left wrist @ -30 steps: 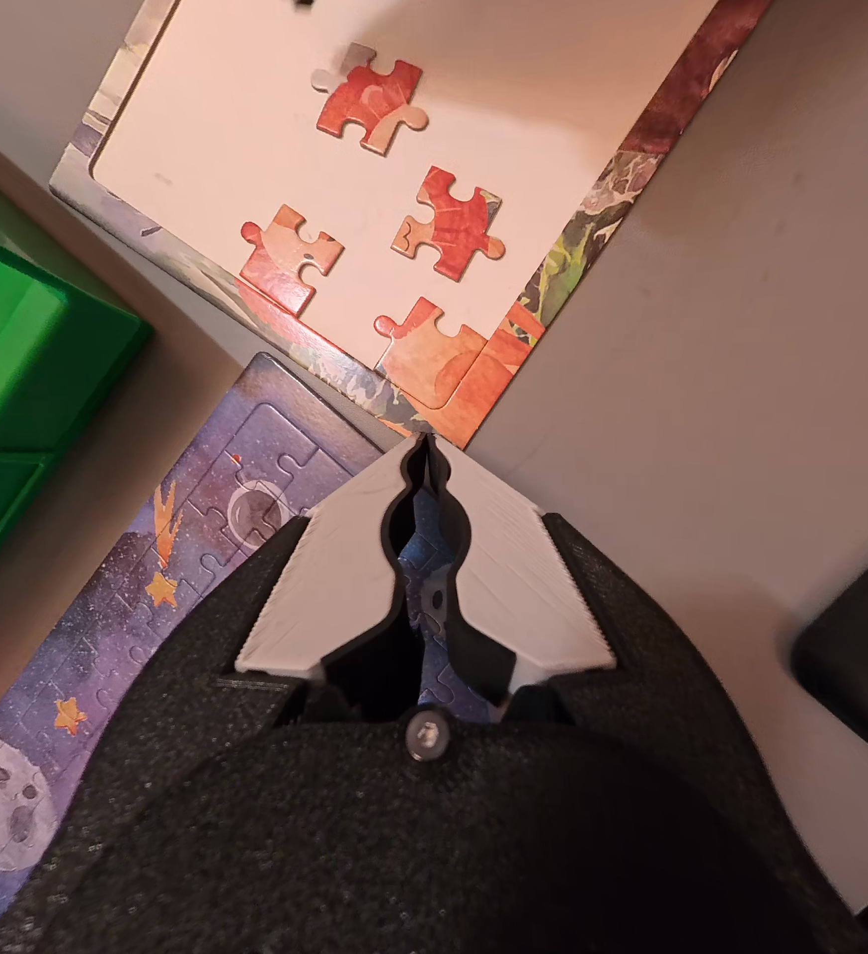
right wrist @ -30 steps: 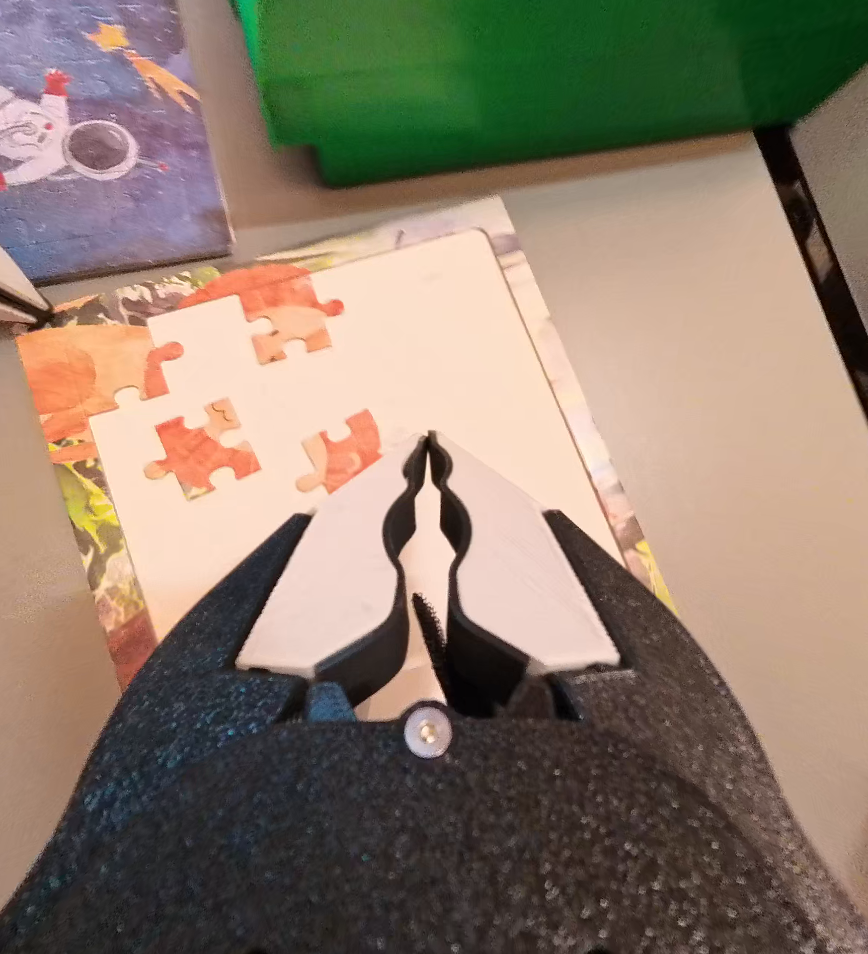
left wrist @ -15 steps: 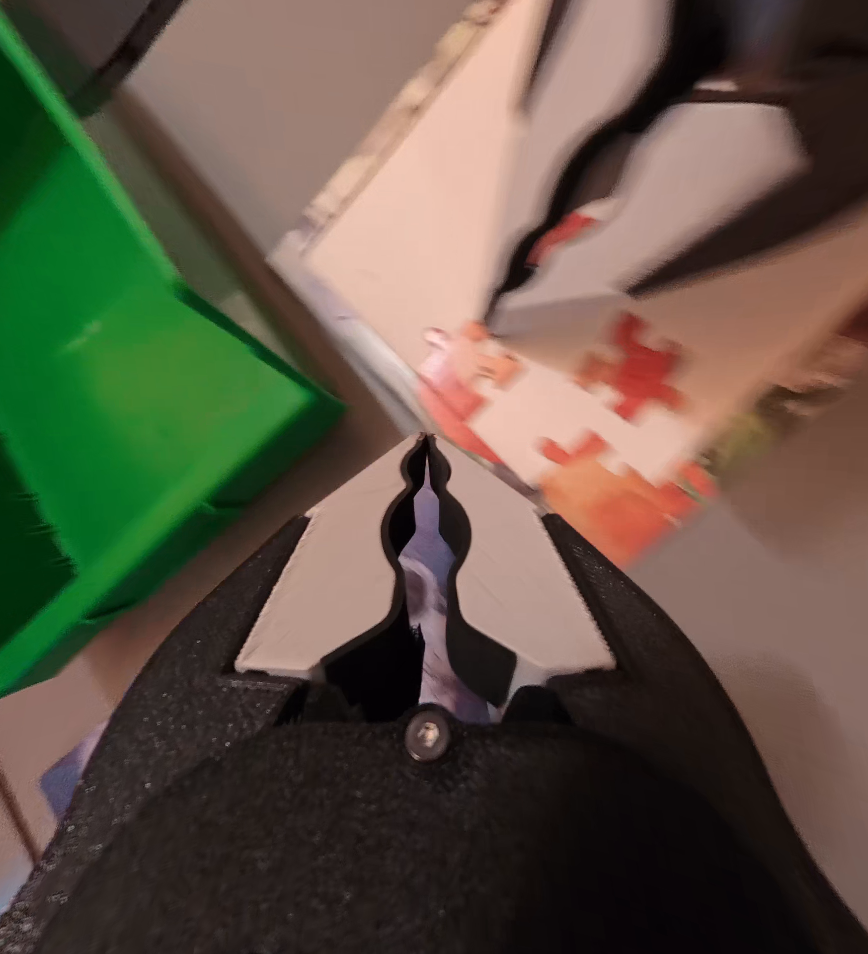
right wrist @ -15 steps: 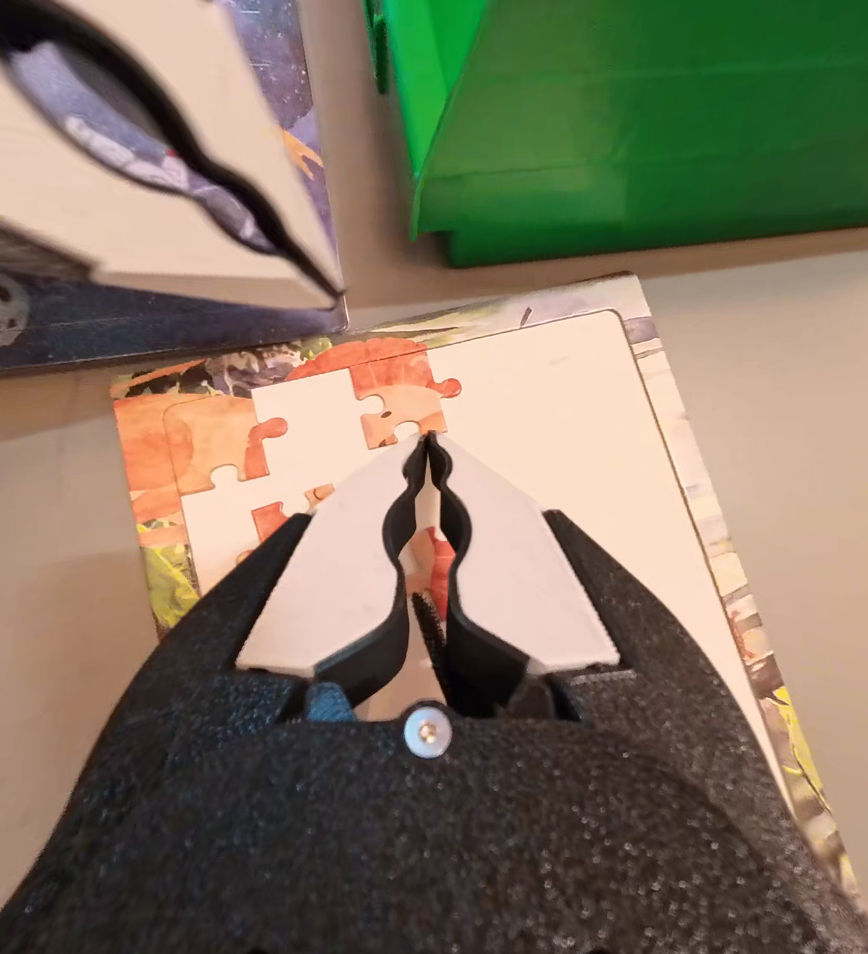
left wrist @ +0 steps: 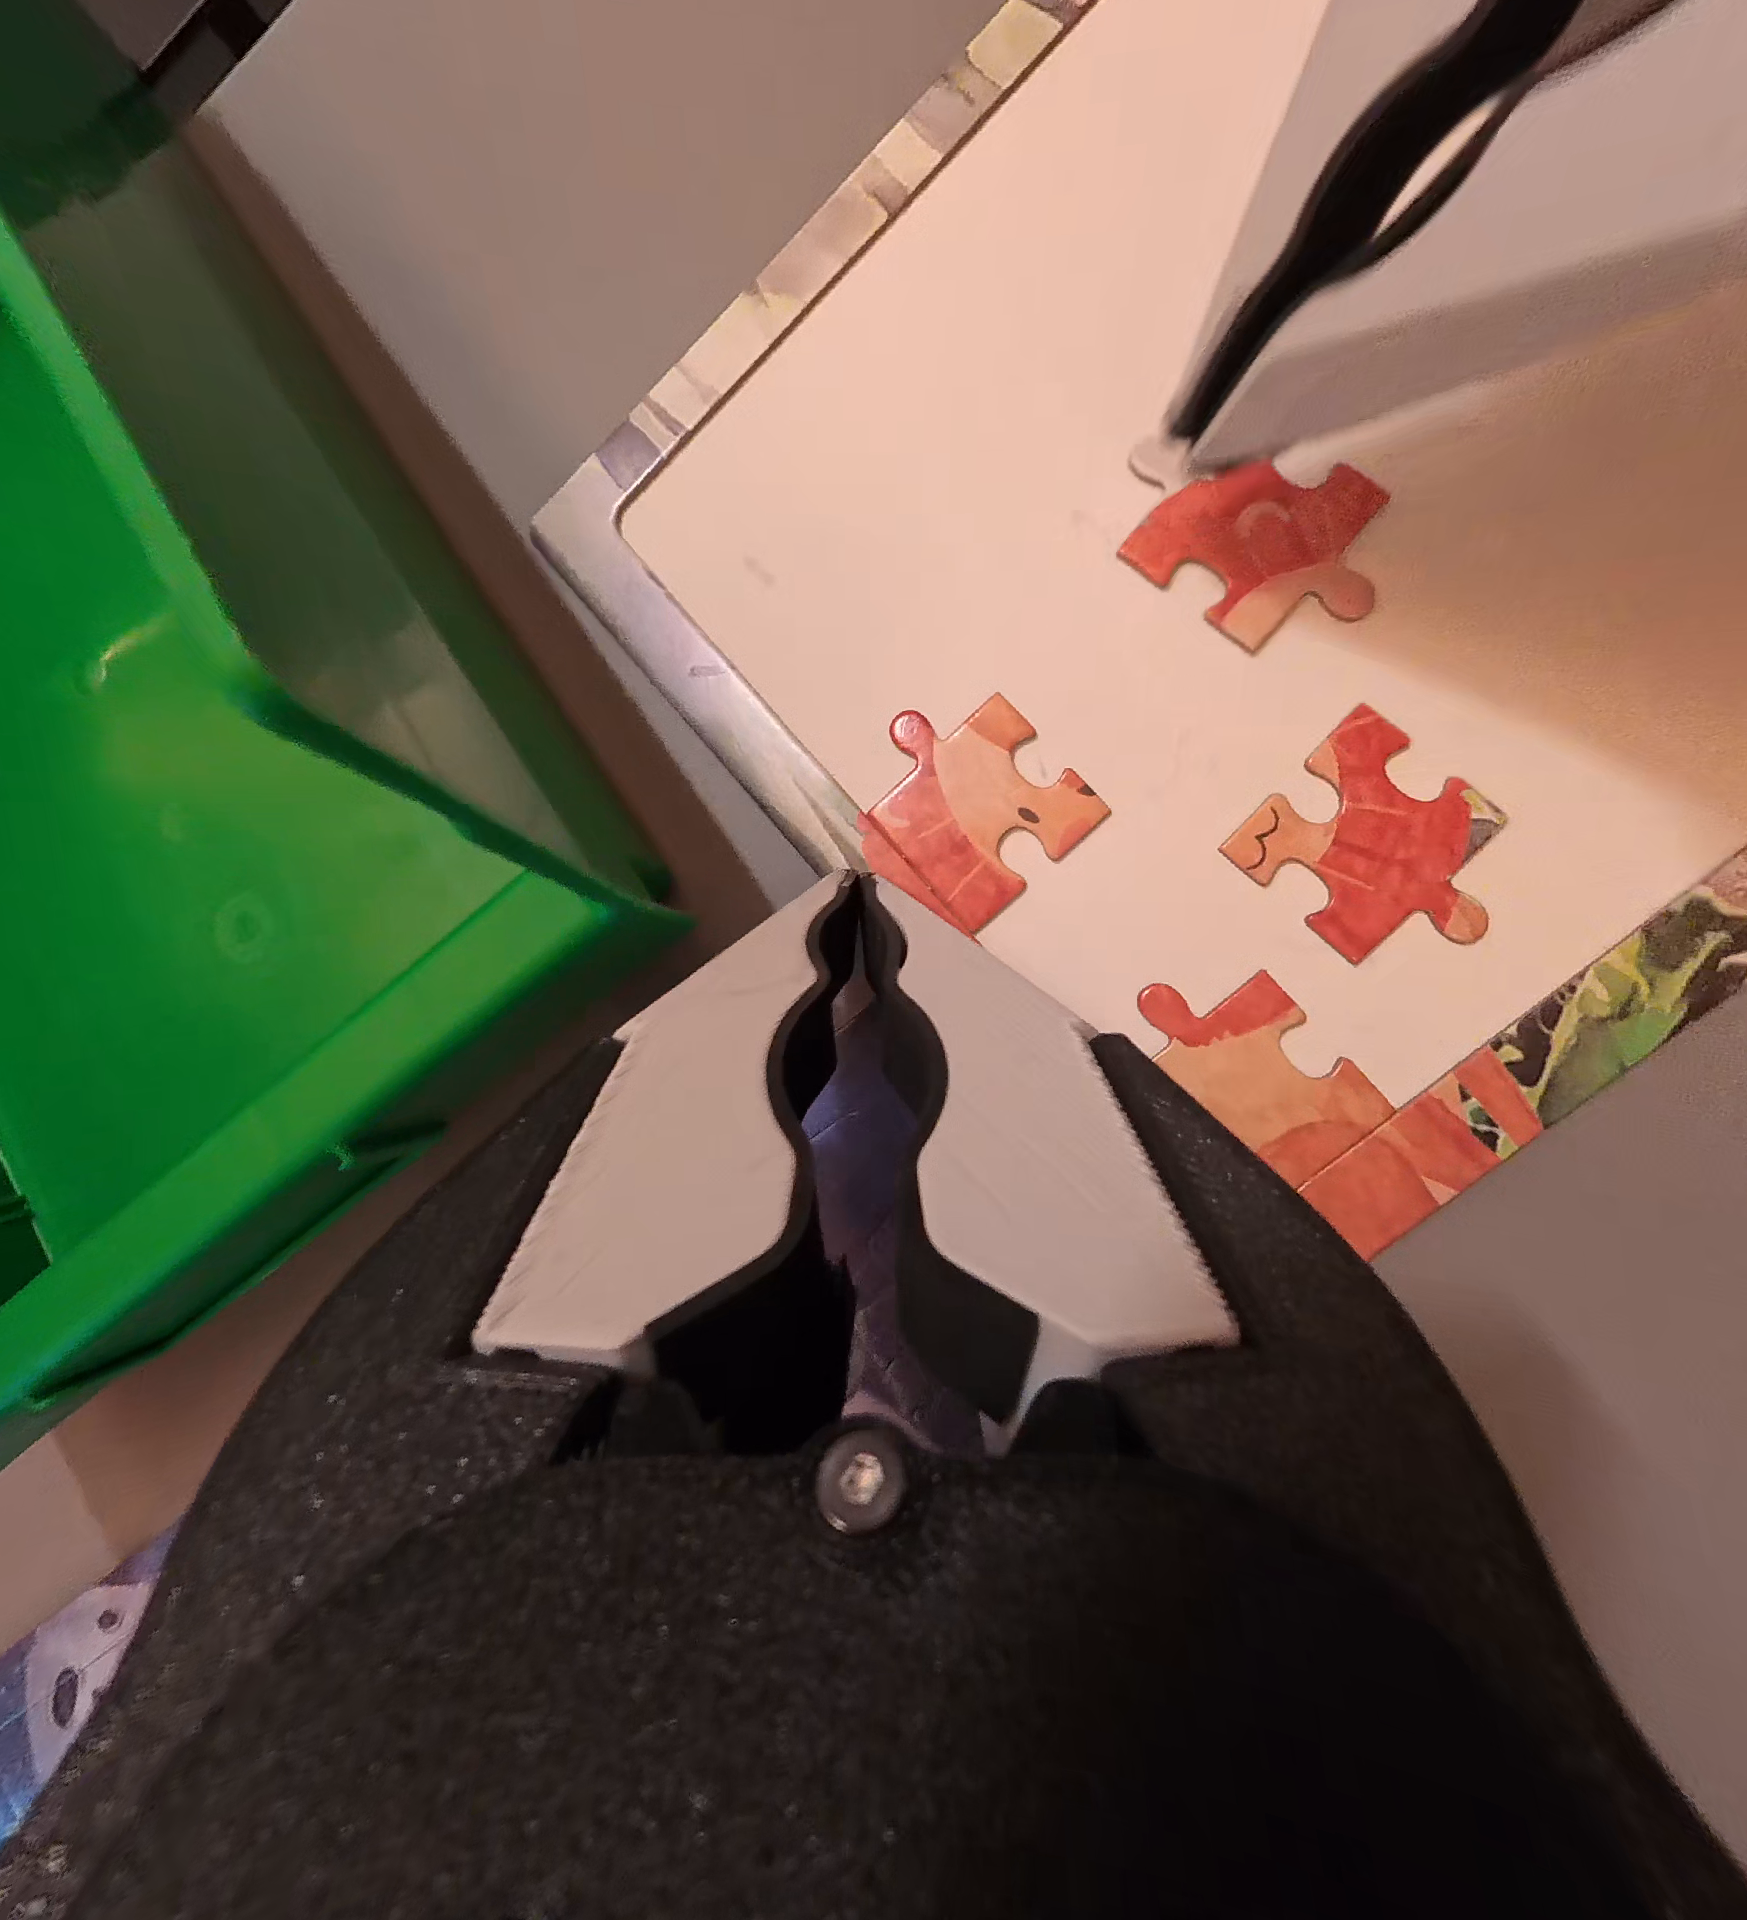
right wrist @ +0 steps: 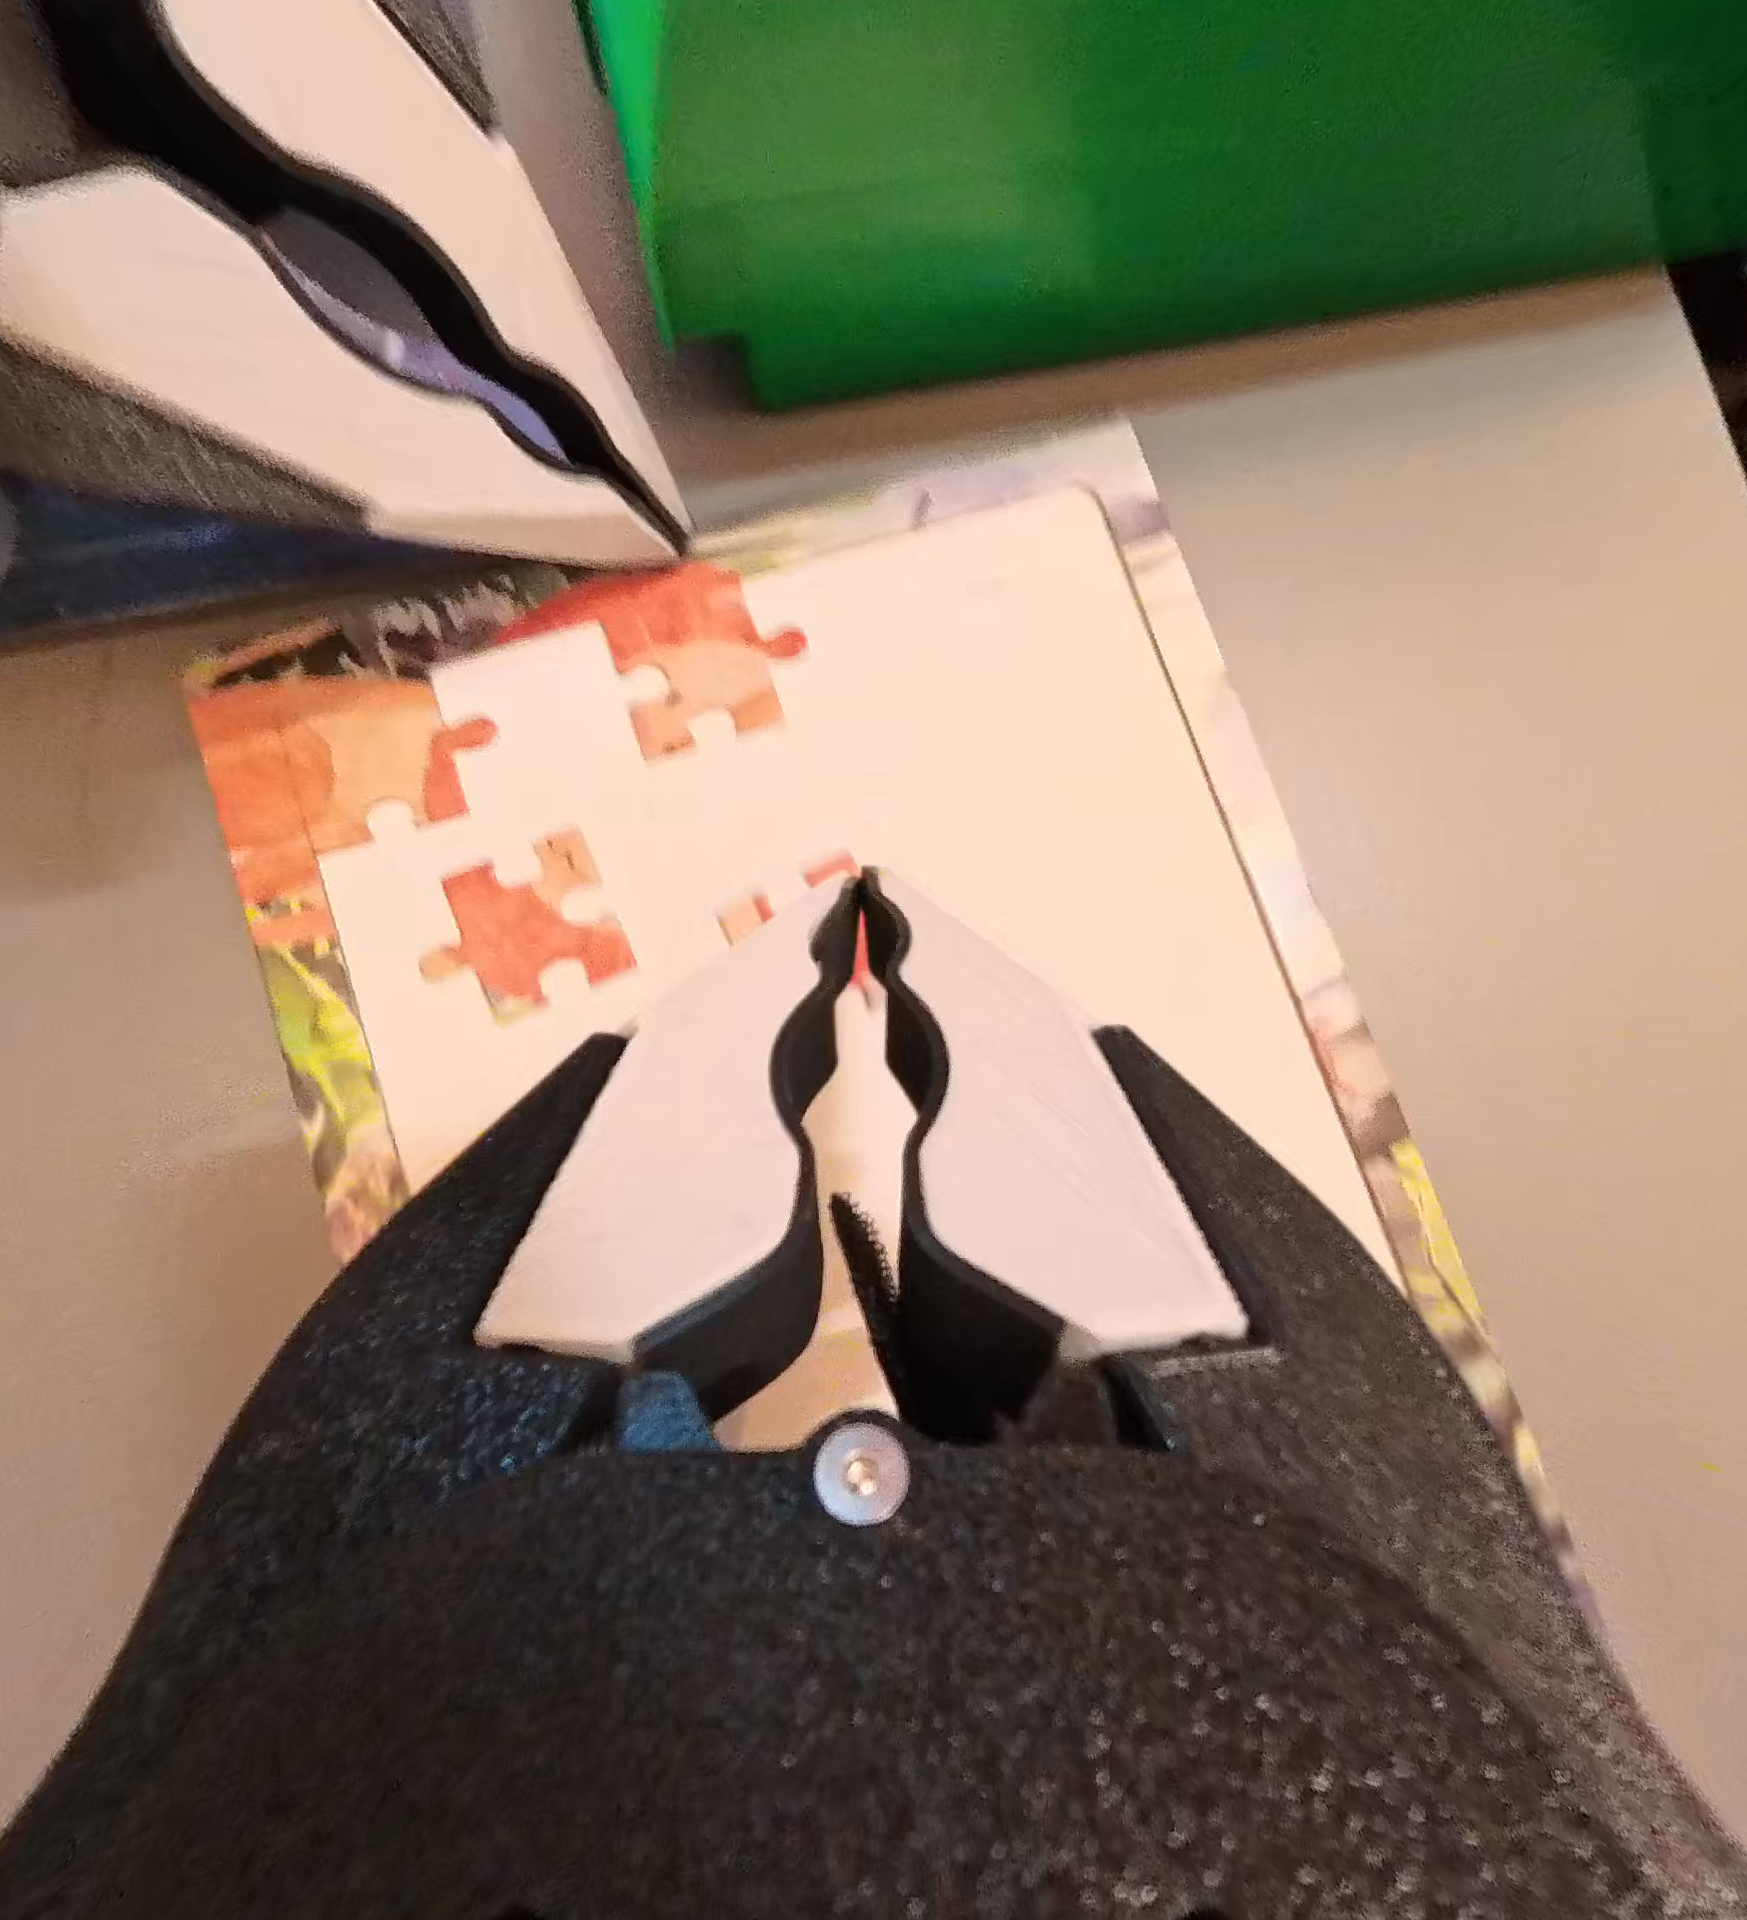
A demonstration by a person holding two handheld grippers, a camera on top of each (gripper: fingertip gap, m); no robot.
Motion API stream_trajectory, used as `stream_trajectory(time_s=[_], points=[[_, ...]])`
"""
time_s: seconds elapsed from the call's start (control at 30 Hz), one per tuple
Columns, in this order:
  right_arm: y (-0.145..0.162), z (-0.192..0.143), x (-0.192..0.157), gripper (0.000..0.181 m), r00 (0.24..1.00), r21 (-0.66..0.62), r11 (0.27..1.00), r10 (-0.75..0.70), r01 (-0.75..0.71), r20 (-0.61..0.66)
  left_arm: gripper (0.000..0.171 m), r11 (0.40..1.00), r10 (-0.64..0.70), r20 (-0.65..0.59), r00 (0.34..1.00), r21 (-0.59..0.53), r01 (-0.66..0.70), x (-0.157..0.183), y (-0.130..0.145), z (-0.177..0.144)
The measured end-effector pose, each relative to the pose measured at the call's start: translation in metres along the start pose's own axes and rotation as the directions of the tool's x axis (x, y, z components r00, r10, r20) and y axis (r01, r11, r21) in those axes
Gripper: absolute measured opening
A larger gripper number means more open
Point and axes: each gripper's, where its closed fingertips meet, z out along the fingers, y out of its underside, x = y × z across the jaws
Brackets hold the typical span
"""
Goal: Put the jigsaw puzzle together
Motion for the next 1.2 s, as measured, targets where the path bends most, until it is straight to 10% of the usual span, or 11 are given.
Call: stream_trajectory(time_s=[0.4, 0.87, 1.03, 1.2], points=[[0.175, -0.142, 0.054, 0.0, 0.921, -0.111, 0.924, 0.342, -0.366, -0.188, 0.0, 0.998, 0.063, 0.002, 0.998, 0.01, -0.063, 0.02, -0.027, 0.014], [0.196, -0.142, 0.071, 0.0, 0.891, -0.034, 0.912, 0.391, -0.409, -0.228, 0.0, 0.998, -0.065, 0.039, 0.997, -0.008, 0.066, 0.019, -0.042, 0.024], [0.177, -0.235, 0.068, 0.005, 0.864, 0.165, 0.92, 0.391, -0.356, -0.316, 0.003, 0.983, -0.145, 0.123, 0.982, 0.132, 0.128, 0.016, -0.064, -0.024], [0.225, -0.301, 0.033, 0.029, 0.786, 0.312, 0.85, 0.517, -0.424, -0.339, 0.005, 0.847, -0.34, -0.162, 0.927, 0.376, 0.376, 0.1, -0.082, -0.08]])
